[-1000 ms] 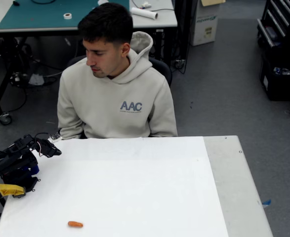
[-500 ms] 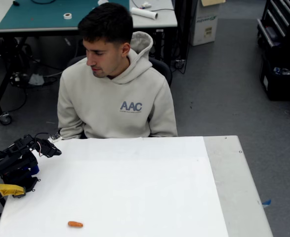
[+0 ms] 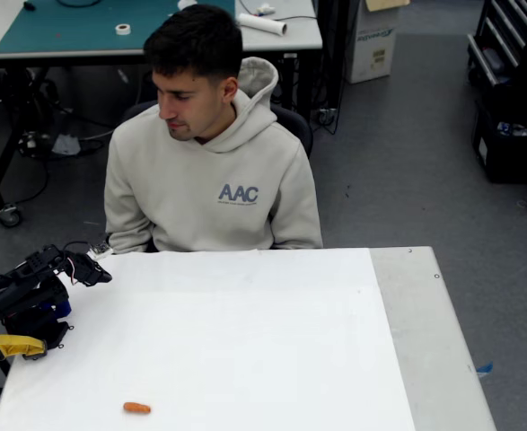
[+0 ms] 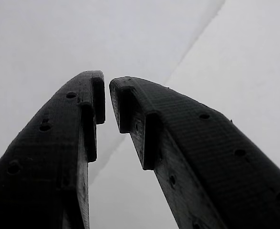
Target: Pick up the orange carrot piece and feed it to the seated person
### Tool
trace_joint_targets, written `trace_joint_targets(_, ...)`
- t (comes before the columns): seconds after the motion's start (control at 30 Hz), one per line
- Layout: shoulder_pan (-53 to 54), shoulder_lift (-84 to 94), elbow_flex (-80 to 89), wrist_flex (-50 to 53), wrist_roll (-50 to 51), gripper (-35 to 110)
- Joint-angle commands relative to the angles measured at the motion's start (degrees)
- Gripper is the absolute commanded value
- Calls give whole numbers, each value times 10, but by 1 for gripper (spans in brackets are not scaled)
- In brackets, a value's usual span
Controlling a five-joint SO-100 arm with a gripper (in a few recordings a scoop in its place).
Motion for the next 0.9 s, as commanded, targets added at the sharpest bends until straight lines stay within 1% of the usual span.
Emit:
trace_joint_targets(0.0, 5, 14, -46, 0, 4, -2)
trace_joint_targets(0.57, 1, 3, -62, -1, 8, -2)
trace_joint_targets(0.67, 5, -32, -73, -1, 4, -2)
trace_joint_targets(0.87, 7, -159, -120, -4, 3, -2)
